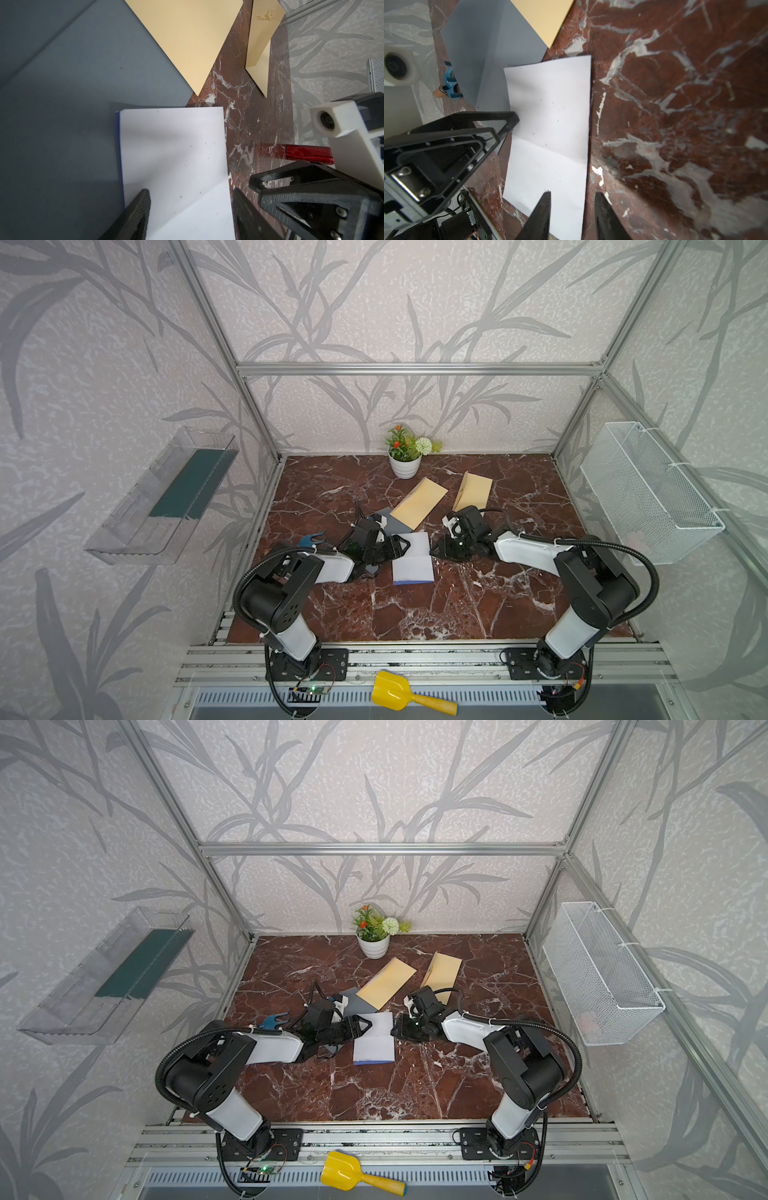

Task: Fold the letter paper in half and place it into the envelope
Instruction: Adjust the letter paper at the center of the board.

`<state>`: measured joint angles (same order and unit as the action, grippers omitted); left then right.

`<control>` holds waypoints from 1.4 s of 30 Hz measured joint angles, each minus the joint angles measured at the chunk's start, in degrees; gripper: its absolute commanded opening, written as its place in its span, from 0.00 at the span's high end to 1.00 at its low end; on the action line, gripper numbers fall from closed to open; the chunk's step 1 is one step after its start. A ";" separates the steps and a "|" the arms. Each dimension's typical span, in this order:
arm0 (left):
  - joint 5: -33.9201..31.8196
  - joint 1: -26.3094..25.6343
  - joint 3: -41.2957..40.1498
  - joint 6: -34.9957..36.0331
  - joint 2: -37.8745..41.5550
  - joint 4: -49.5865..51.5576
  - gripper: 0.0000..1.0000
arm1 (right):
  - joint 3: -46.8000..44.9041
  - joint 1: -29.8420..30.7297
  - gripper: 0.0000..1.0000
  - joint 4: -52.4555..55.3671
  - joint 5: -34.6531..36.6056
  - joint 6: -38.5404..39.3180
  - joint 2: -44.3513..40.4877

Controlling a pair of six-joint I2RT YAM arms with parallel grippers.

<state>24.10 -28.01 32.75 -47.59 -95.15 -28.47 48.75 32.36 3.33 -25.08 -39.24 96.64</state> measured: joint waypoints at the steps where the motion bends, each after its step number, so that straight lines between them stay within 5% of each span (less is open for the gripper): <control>1: 0.04 0.00 0.00 -0.02 -0.15 -0.28 0.37 | -0.35 0.00 0.63 -0.17 -0.46 -0.07 0.11; 14: 0.46 -0.02 0.00 -0.96 -1.42 -2.91 0.37 | -1.05 0.50 0.65 -9.68 -7.48 -5.44 6.12; 23: 0.98 0.00 0.02 -1.05 -0.24 -1.42 0.37 | 0.13 0.46 0.97 -6.60 -6.34 -4.37 6.32; 33: -5.81 1.01 6.19 3.85 17.59 12.26 0.35 | 14.69 0.46 0.98 24.74 17.77 17.66 -12.02; 42: -9.35 3.74 4.55 4.48 19.76 16.59 0.35 | 22.88 8.87 0.98 42.42 45.77 31.80 -17.97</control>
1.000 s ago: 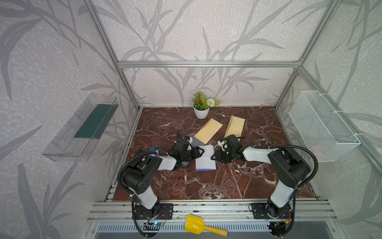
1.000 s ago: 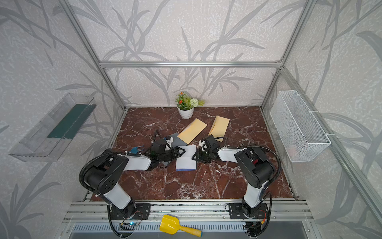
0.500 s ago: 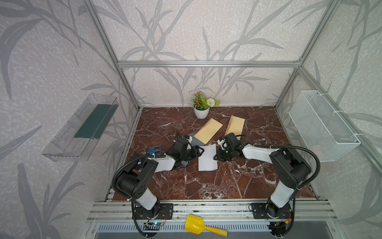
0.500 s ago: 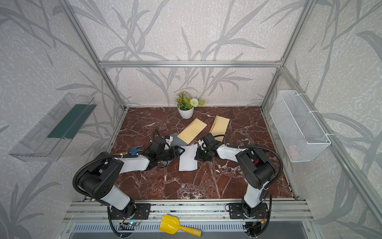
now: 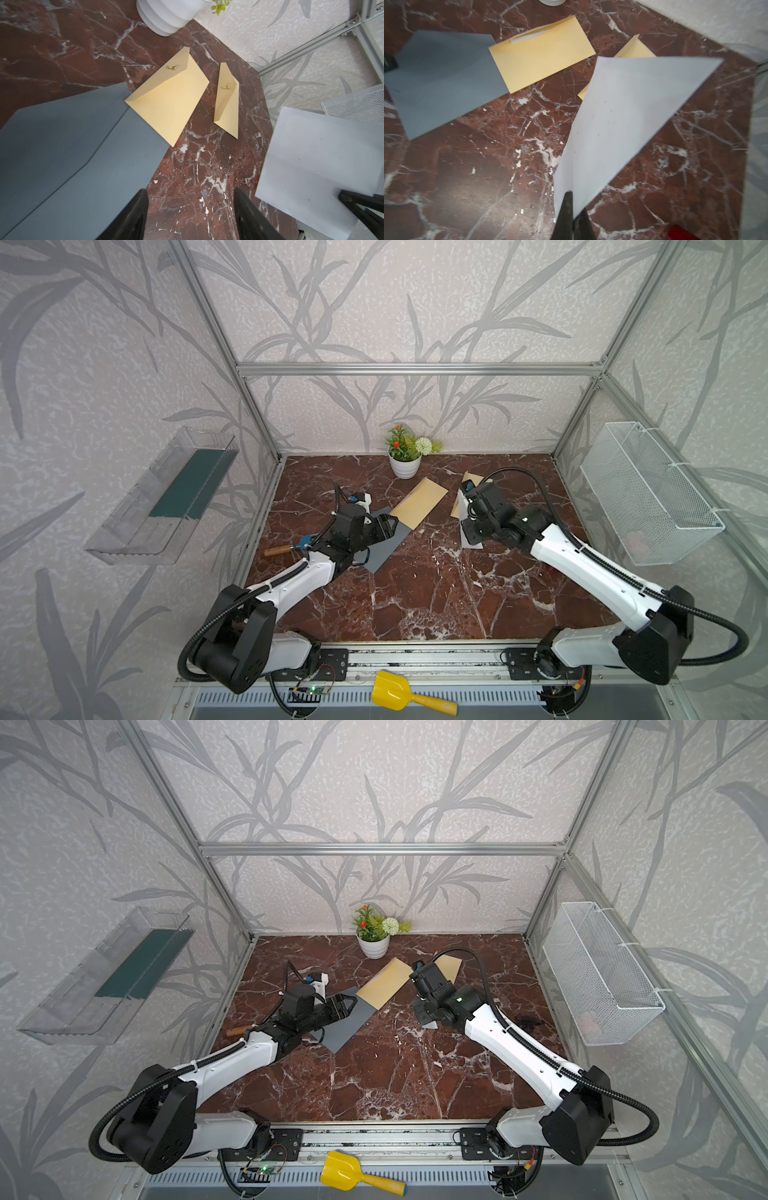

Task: Fold the letter paper in half and place it into the envelope
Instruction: Adjust the letter paper at the center of the board.

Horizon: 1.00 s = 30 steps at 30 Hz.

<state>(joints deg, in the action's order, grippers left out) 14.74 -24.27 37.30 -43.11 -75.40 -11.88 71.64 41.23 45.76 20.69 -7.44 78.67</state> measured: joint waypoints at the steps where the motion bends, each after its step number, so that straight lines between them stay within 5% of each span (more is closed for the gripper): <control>1: -0.15 0.33 -0.24 -0.04 0.00 0.35 0.35 | 0.63 1.46 0.98 1.38 2.32 0.96 0.94; 7: -0.94 2.84 -2.43 -0.55 0.20 1.07 0.35 | 4.66 10.49 0.96 7.91 15.43 5.49 12.17; 12: -1.29 4.76 -4.31 -0.63 1.18 1.57 0.35 | 4.61 18.32 0.93 8.04 16.65 7.30 20.35; 17: -1.38 5.66 -4.85 -0.68 2.12 2.05 0.35 | 3.34 24.41 0.88 3.08 10.45 7.61 25.16; 20: -1.40 5.77 -4.94 -0.70 2.16 2.23 0.35 | 0.85 25.90 0.69 -0.15 5.44 7.52 26.16; 24: -1.38 6.03 -5.38 -0.92 2.25 2.54 0.35 | -3.06 25.75 0.52 -4.26 -1.95 6.93 25.90; 30: -0.87 6.03 -5.66 -1.05 2.25 2.89 0.35 | -8.96 19.87 0.47 -9.66 -17.62 2.69 18.47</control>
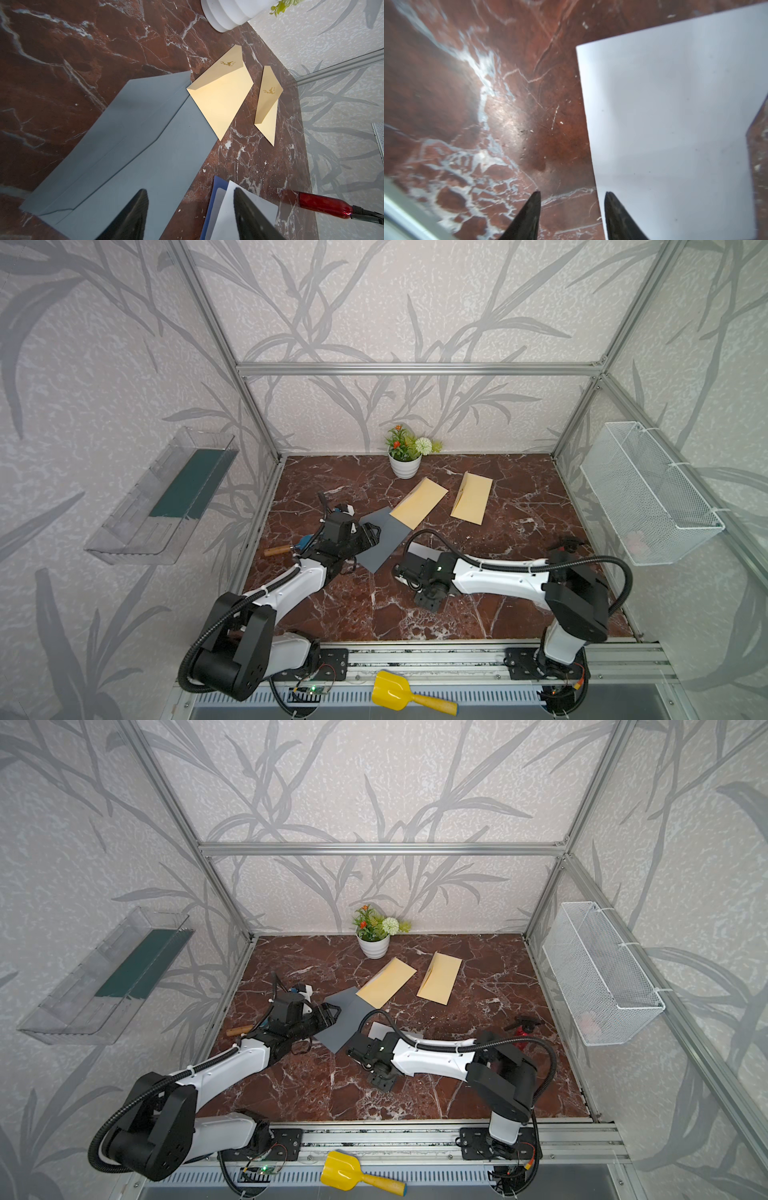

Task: Fold the letter paper in half and place it into the envelope
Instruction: Adjust the letter paper at the center of the board.

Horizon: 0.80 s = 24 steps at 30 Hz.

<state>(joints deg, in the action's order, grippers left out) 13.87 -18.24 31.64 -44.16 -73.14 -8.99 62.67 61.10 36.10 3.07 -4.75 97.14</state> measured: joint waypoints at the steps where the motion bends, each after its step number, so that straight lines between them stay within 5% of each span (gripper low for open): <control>1: 0.13 0.00 -0.13 0.00 0.00 -0.02 0.35 | -0.85 -1.86 0.47 -0.94 -2.16 -1.01 -1.84; 4: 0.96 0.00 -0.68 0.00 0.00 0.02 0.35 | -3.45 -8.09 0.51 -4.15 -7.82 -4.83 -7.34; 10: 3.32 -0.55 -0.98 0.50 -0.20 0.37 0.36 | -7.76 -15.50 0.78 -8.37 -14.19 -11.47 -8.09; 24: 7.54 -7.61 -0.52 2.64 -7.32 1.68 0.36 | -9.51 -17.94 0.85 -11.08 -13.90 -17.75 -1.22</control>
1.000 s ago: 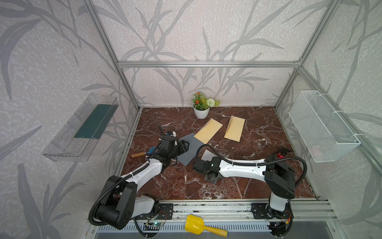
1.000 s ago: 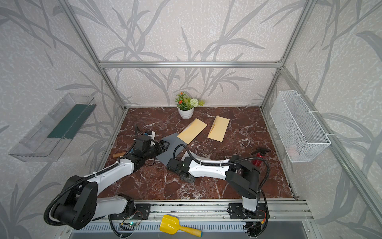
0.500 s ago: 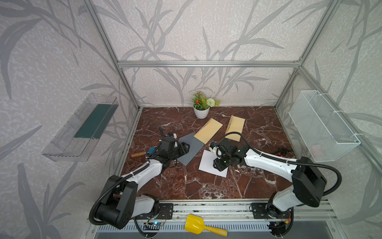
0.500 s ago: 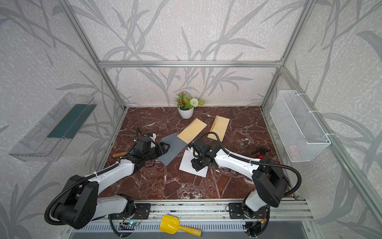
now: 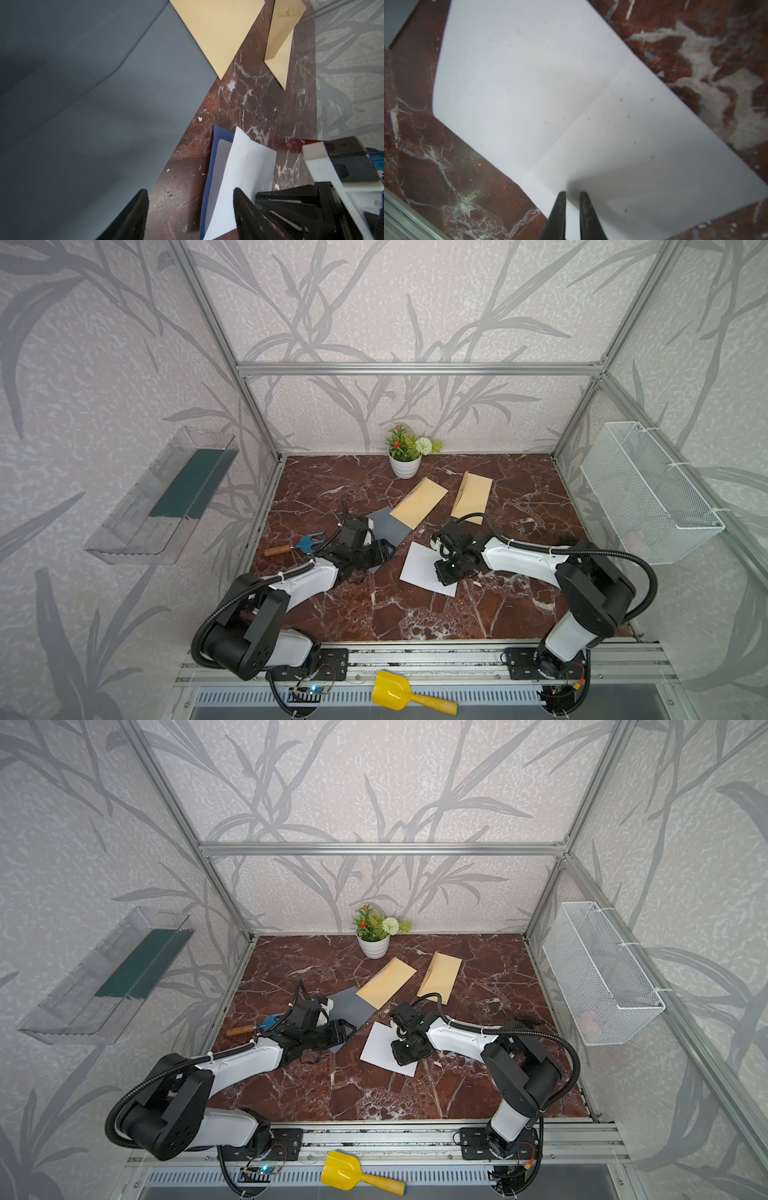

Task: Fold the letter paper in half and place it into the envelope
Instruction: Adjust the letter paper at the center of the board, then fold the letter paper at the center of the board.

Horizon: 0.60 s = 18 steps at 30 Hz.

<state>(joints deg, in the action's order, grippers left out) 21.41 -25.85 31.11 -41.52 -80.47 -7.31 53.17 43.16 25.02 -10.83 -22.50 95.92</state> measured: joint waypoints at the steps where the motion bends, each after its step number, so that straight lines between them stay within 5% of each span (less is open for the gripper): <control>1: 0.22 -0.39 0.09 -0.02 -0.68 -0.02 0.36 | 0.00 0.00 0.85 -0.33 0.09 -0.02 0.31; 18: 5.53 -2.62 0.52 -3.80 -7.45 -7.82 0.36 | 0.04 -0.81 0.86 -8.04 -2.19 -0.46 3.21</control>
<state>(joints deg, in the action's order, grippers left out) 26.94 -28.47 31.64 -45.32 -87.92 -15.14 53.21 42.35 16.97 -13.02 -22.96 99.13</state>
